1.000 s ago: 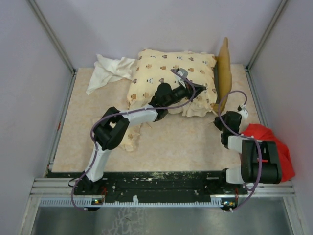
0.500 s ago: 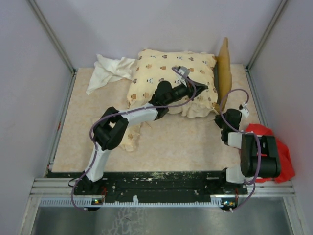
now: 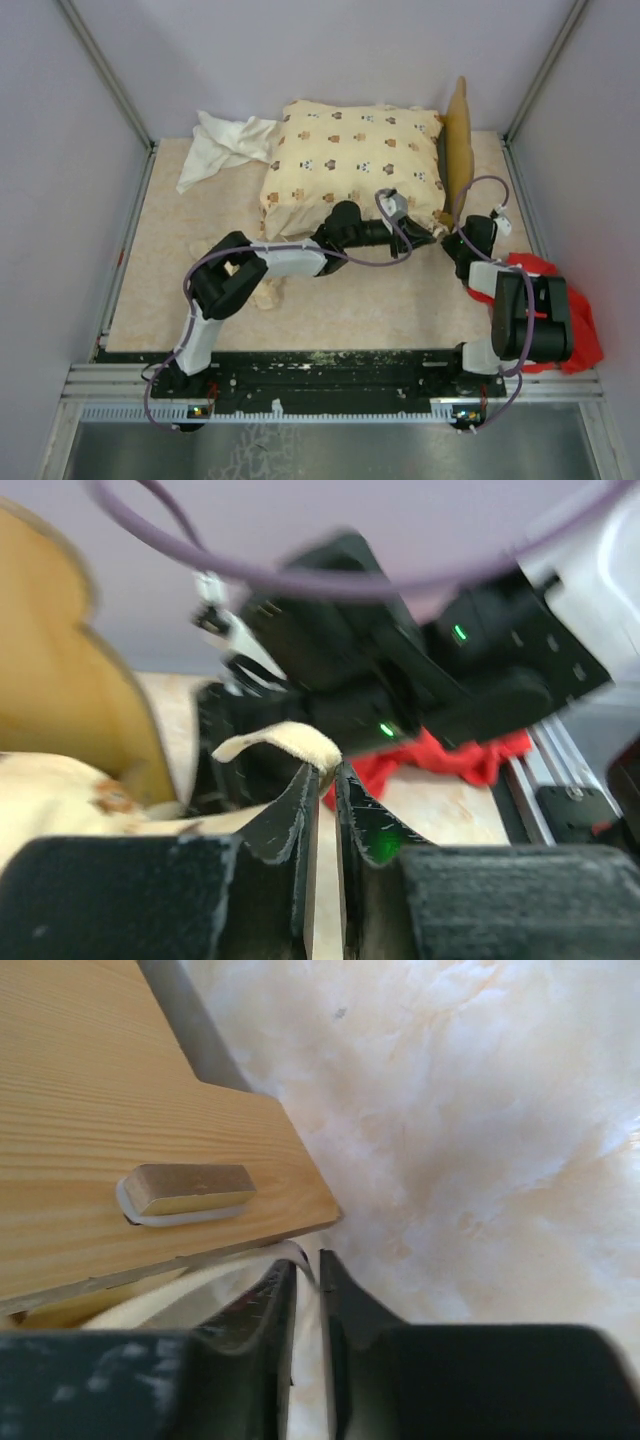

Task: Set up the pet bed

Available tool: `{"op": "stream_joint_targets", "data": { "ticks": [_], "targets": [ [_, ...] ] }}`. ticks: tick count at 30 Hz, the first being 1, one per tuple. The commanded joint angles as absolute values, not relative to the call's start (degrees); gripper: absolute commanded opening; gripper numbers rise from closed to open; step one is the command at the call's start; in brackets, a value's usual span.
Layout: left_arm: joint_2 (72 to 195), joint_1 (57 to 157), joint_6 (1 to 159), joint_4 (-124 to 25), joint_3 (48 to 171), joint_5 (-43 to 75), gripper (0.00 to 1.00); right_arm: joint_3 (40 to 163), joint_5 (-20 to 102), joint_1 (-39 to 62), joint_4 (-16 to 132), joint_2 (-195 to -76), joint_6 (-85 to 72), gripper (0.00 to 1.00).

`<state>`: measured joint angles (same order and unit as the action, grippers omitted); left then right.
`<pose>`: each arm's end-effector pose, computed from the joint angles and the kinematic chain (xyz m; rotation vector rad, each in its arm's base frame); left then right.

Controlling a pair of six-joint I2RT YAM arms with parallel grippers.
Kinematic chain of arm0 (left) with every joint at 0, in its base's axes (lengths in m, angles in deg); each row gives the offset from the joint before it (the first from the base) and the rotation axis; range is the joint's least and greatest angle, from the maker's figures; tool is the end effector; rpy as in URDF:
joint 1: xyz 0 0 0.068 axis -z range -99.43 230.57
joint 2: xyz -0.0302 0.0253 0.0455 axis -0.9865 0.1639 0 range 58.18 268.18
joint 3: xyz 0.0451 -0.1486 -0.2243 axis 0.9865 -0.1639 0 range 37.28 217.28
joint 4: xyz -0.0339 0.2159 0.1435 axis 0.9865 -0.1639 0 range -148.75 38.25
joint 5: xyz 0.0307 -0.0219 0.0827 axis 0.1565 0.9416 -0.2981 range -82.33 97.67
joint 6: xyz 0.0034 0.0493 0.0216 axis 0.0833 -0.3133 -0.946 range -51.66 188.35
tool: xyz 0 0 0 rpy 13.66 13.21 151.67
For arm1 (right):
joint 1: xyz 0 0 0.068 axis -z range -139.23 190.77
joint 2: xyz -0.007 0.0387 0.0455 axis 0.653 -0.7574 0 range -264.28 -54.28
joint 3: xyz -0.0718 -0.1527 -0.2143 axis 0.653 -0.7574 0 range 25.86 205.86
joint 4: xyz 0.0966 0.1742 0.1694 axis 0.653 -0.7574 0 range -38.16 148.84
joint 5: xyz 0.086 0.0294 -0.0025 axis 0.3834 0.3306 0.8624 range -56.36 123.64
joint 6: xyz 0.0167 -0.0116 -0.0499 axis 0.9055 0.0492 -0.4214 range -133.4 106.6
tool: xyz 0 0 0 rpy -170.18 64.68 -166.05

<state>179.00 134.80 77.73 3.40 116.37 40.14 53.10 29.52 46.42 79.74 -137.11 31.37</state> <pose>0.2646 -0.4000 0.2461 1.0175 1.1040 -1.2891 0.2635 -0.0285 0.1449 0.9706 1.9644 0.3101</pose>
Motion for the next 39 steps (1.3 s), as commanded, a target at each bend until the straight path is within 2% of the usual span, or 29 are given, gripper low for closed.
{"op": "stream_joint_targets", "data": {
  "ticks": [1,3,4,6,9,11,19,26,30,39],
  "targets": [
    [180.09,138.57,67.75,0.99,113.57,45.49,0.22,58.67,24.76,47.72,70.99,-132.99,28.75,0.27],
    [182.08,140.45,65.26,-1.66,113.19,45.80,0.32,59.76,22.33,48.02,67.40,-130.84,27.92,0.40],
    [182.75,140.57,65.79,-1.97,112.75,46.22,0.34,60.12,21.72,48.30,66.22,-129.59,27.38,0.43],
    [182.57,140.47,66.59,-2.10,111.80,45.74,0.38,60.98,20.53,48.72,63.54,-127.09,26.40,0.44],
    [179.54,140.38,62.44,-9.87,110.50,40.13,0.54,62.41,20.13,48.75,59.84,-123.36,24.09,0.45],
    [177.19,139.85,60.90,-15.18,110.24,35.82,0.59,62.76,20.76,48.74,58.34,-121.22,23.20,0.45],
    [167.97,130.06,71.70,-25.04,105.92,28.32,0.60,59.48,32.42,45.29,61.70,-111.95,17.32,0.38],
    [159.54,120.34,76.70,-34.68,104.90,22.32,0.59,53.92,24.05,31.11,64.59,-108.60,19.31,0.41],
    [156.19,115.77,78.57,-40.63,106.02,18.88,0.59,51.69,20.54,26.50,71.01,-113.16,19.47,0.43],
    [154.62,110.85,80.55,-44.15,107.07,18.91,0.57,54.84,16.55,26.09,82.86,-127.61,14.83,0.46]
  ]
}}
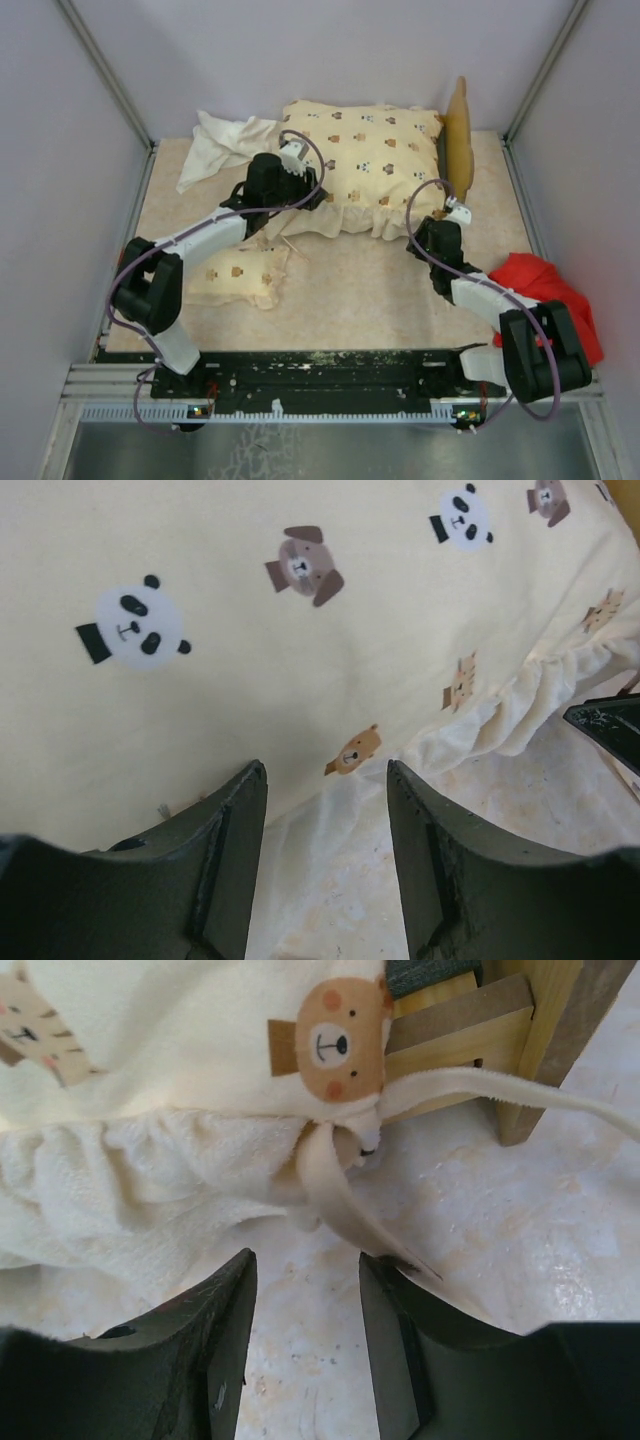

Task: Set up the pet bed

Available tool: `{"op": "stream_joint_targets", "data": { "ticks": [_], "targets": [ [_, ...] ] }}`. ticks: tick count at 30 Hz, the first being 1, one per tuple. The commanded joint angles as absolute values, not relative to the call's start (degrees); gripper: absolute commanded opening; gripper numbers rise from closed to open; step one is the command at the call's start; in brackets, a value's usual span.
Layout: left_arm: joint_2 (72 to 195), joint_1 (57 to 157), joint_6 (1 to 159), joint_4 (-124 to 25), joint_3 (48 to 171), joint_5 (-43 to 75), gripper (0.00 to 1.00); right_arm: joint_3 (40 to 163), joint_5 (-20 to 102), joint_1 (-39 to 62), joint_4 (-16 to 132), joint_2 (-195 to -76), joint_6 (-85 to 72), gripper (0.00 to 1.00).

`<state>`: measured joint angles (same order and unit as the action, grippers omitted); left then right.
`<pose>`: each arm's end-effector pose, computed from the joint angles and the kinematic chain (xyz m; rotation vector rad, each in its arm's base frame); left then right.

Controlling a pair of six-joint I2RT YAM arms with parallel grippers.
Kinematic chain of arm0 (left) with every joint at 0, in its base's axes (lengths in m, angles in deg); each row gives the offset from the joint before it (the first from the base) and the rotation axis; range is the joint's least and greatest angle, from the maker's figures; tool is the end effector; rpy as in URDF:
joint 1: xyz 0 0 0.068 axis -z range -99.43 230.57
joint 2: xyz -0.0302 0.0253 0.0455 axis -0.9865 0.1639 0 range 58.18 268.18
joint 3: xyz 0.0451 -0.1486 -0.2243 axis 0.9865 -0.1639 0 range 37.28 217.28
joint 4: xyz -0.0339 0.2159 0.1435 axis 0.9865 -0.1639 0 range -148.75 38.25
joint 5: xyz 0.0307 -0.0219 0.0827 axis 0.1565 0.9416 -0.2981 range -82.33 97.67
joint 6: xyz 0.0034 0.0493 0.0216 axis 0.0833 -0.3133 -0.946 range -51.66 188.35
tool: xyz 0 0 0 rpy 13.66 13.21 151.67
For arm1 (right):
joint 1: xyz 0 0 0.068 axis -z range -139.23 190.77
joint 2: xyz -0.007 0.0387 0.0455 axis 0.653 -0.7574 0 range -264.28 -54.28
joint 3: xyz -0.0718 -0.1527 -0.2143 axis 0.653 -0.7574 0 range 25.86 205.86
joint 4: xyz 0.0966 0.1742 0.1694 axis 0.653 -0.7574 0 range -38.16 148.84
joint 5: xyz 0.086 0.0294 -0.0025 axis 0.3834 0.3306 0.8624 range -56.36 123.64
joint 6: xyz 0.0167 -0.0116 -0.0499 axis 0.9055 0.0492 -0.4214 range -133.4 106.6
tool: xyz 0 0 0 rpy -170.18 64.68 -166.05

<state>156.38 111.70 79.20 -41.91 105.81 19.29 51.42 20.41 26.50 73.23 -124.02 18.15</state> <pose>0.3410 -0.2143 0.2688 0.4841 1.9097 -0.6812 0.2350 0.0515 0.1795 0.4509 2.0355 0.2473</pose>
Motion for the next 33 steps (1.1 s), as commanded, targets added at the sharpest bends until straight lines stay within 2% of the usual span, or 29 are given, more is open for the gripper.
{"op": "stream_joint_targets", "data": {
  "ticks": [1,2,3,5,8,12,20,25,28,29,30,31,33],
  "targets": [
    [154.80,110.71,80.56,-44.32,107.45,18.86,0.57,55.38,16.52,26.09,83.69,-128.95,14.10,0.46],
    [155.06,110.49,80.53,-44.45,107.78,18.96,0.56,55.84,16.86,26.09,84.42,-130.02,13.48,0.45],
    [155.26,110.32,80.49,-44.55,108.12,18.95,0.56,56.36,17.58,26.09,85.17,-130.82,12.88,0.39],
    [155.73,109.95,80.42,-44.65,108.74,18.81,0.55,56.65,19.54,26.09,85.94,-131.16,11.93,0.20],
    [157.45,109.37,79.48,-44.52,109.30,17.10,0.55,55.34,21.78,26.09,86.37,-128.35,11.52,0.00],
    [160.11,108.29,79.75,-44.43,109.57,16.11,0.54,52.83,20.45,26.13,83.84,-121.61,13.56,0.00],
    [164.06,107.13,78.77,-44.86,110.14,12.19,0.54,54.54,16.29,26.09,64.90,-115.97,22.61,0.00],
    [164.66,106.84,78.36,-45.32,110.08,10.84,0.54,49.98,7.37,26.18,65.62,-116.09,25.87,0.00],
    [164.06,106.76,78.88,-45.67,110.18,12.29,0.54,49.52,7.89,26.29,66.36,-116.57,26.54,0.00],
    [163.59,106.81,78.86,-46.03,110.33,13.63,0.54,50.01,10.01,26.27,66.31,-116.14,25.81,0.06],
    [162.93,106.74,78.87,-46.41,110.62,15.20,0.54,50.96,11.19,26.28,65.31,-115.25,24.79,0.20],
    [161.77,106.79,79.00,-47.03,110.91,17.19,0.54,52.23,12.03,26.27,64.01,-113.75,23.39,0.29],
    [159.39,106.81,79.37,-48.78,111.51,19.24,0.55,55.13,13.49,26.26,61.37,-110.98,19.47,0.38]
  ]
}}
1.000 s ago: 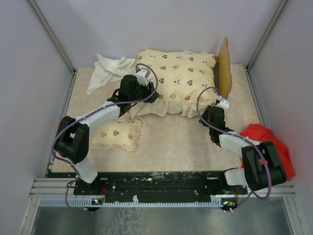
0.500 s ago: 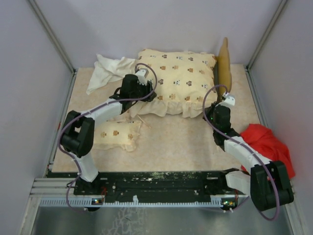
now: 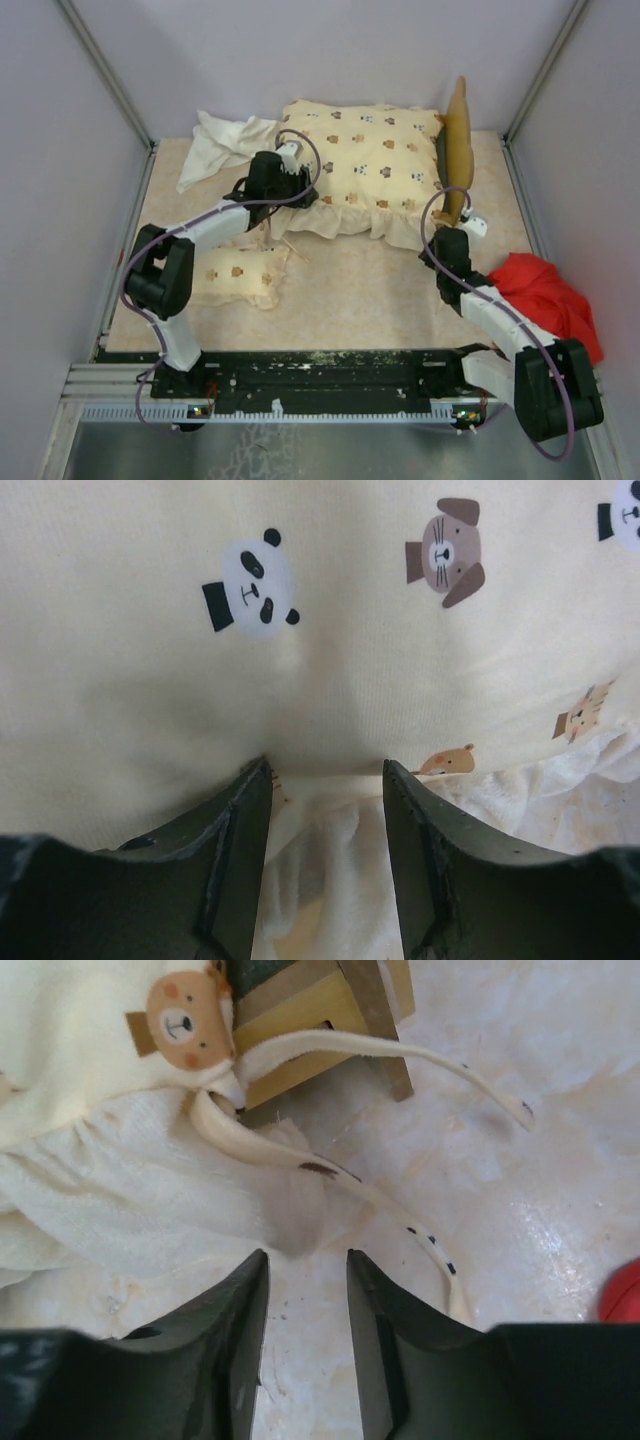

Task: Set up the pet bed

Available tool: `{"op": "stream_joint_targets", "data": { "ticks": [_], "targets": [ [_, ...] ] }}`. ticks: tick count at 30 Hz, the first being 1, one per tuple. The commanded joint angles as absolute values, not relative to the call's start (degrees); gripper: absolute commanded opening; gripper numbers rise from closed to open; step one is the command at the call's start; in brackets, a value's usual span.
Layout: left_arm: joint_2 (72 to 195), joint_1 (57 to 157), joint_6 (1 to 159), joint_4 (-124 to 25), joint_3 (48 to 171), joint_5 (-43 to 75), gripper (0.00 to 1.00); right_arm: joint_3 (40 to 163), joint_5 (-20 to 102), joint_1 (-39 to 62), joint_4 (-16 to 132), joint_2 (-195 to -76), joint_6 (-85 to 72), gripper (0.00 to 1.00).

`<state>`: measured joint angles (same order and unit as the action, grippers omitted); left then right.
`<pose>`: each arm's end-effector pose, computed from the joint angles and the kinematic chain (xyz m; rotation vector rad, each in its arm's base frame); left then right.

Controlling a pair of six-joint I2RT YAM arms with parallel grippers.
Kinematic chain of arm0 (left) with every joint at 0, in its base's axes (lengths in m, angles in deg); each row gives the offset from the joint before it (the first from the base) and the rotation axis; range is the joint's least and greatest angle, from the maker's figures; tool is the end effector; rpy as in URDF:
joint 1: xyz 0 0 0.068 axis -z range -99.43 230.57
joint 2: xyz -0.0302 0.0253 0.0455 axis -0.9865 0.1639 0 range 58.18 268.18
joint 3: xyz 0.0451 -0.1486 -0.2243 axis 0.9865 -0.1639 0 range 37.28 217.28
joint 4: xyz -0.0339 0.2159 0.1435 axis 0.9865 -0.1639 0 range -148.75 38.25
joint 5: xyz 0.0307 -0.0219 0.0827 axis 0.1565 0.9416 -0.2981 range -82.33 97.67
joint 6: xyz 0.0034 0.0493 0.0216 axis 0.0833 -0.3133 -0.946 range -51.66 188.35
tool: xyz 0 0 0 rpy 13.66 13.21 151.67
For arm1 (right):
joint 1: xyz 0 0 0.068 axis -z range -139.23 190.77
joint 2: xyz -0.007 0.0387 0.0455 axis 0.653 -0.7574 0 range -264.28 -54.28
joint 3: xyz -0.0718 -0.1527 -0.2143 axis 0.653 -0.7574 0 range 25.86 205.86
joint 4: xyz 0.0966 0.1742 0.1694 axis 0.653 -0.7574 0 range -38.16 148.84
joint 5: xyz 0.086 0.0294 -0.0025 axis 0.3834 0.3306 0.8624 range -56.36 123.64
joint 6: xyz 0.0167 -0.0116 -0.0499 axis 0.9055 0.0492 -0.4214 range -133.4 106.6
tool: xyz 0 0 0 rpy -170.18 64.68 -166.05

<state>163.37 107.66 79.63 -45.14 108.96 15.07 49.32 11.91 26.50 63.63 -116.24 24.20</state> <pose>0.3754 -0.1972 0.2336 0.3675 2.0481 -0.5465 0.2107 0.0401 0.1816 0.6371 2.0167 0.1291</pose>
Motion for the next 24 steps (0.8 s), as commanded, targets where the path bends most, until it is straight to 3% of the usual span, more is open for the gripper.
{"op": "stream_joint_targets", "data": {
  "ticks": [1,2,4,17,20,24],
  "targets": [
    [157.80,106.82,79.86,-49.04,111.37,19.91,0.55,56.77,14.04,26.31,60.33,-109.95,17.35,0.43],
    [156.27,106.78,80.51,-49.01,110.79,20.53,0.55,58.46,14.25,26.29,58.89,-109.27,14.79,0.51],
    [153.31,106.81,81.47,-49.03,108.99,21.70,0.55,60.95,14.69,26.26,57.13,-109.10,10.80,0.54],
    [145.98,106.79,81.23,-53.23,97.99,18.94,0.48,68.09,16.97,26.26,58.17,-121.97,0.03,0.48],
    [147.24,106.82,82.11,-53.45,97.70,19.60,0.45,69.03,14.73,26.31,58.84,-124.69,-0.90,0.39],
    [149.11,106.76,82.27,-53.66,97.57,17.53,0.39,69.77,7.17,26.27,59.51,-126.60,-4.15,0.04]
  ]
}}
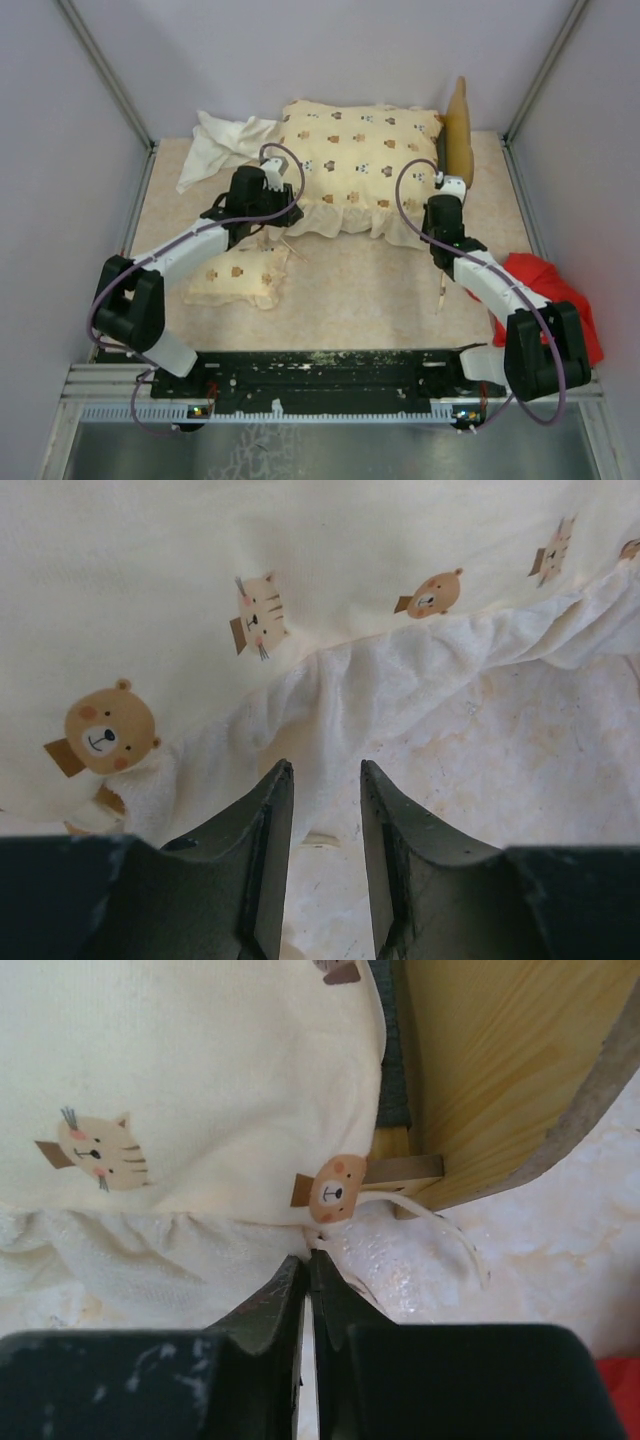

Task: Set up the pet bed

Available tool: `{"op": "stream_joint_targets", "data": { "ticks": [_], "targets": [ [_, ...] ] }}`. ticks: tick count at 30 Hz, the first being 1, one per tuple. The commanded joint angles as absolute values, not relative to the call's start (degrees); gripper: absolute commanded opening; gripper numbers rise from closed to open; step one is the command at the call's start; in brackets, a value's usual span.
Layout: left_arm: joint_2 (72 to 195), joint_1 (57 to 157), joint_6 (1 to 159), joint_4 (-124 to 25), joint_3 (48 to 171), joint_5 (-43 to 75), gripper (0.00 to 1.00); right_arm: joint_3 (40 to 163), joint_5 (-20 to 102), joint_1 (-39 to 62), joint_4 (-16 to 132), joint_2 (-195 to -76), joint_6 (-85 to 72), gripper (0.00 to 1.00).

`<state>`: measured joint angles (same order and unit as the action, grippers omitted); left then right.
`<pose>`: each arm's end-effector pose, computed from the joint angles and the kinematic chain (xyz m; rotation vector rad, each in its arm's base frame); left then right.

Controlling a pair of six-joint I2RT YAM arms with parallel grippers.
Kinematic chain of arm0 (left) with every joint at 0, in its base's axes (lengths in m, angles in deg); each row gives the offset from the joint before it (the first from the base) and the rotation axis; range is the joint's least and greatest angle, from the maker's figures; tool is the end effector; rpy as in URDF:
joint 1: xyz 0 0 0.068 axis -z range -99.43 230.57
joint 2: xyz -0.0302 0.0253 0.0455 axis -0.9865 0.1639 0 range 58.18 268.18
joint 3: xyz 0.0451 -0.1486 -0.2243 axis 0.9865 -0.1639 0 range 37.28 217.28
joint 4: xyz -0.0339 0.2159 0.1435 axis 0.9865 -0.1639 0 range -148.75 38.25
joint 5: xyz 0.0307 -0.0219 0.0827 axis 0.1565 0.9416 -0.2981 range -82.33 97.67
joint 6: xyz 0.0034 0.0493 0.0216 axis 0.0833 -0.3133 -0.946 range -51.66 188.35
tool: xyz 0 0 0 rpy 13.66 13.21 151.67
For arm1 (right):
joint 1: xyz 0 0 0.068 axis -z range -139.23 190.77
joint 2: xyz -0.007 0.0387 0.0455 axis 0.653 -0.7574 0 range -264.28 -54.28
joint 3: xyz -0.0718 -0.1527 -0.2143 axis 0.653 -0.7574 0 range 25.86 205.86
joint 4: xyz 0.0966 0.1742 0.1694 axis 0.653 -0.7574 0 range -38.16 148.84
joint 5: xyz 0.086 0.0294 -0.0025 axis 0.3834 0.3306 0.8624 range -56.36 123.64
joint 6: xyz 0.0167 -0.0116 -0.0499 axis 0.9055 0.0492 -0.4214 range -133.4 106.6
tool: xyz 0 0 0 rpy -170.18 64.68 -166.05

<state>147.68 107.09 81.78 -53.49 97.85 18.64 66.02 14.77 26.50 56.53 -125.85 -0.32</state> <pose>0.3145 -0.1645 0.2559 0.3623 2.1260 -0.6134 0.2611 0.0546 0.2277 0.1663 2.1181 -0.0742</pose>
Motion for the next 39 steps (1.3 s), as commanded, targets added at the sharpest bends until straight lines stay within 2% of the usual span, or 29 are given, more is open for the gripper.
{"op": "stream_joint_targets", "data": {
  "ticks": [1,5,16,21,27,30,31,32,36,39],
  "targets": [
    [149.53,106.74,82.24,-53.79,97.65,16.98,0.38,69.65,5.02,26.26,60.14,-126.66,-5.07,0.00],
    [149.93,106.71,83.13,-53.79,97.82,17.77,0.36,68.53,0.98,26.64,62.97,-126.35,-7.35,0.00],
    [144.93,106.80,83.87,-54.52,97.55,15.73,0.36,64.04,0.11,31.43,67.06,-125.14,-7.59,0.00],
    [137.71,106.77,83.99,-49.71,95.25,16.13,0.47,65.30,5.30,31.58,67.51,-124.23,-6.59,0.00],
    [137.19,106.24,76.71,-54.37,100.48,1.27,0.57,69.61,13.89,31.49,60.11,-117.74,-2.94,0.33],
    [138.59,104.85,75.61,-52.99,100.92,-0.46,0.58,69.13,22.32,31.36,60.33,-113.25,0.83,0.45],
    [139.50,104.32,75.49,-52.26,100.90,-0.38,0.58,68.63,25.63,31.00,61.12,-111.89,1.89,0.56],
    [140.62,103.75,75.52,-51.86,101.10,0.08,0.59,68.25,27.64,30.25,61.75,-110.70,2.56,0.60],
    [146.41,101.27,75.97,-52.04,103.67,4.21,0.59,68.16,29.60,25.24,61.74,-107.92,3.54,0.64],
    [149.85,99.57,77.10,-51.75,104.71,11.35,0.56,68.53,33.77,24.69,61.31,-107.34,3.74,0.69]
  ]
}}
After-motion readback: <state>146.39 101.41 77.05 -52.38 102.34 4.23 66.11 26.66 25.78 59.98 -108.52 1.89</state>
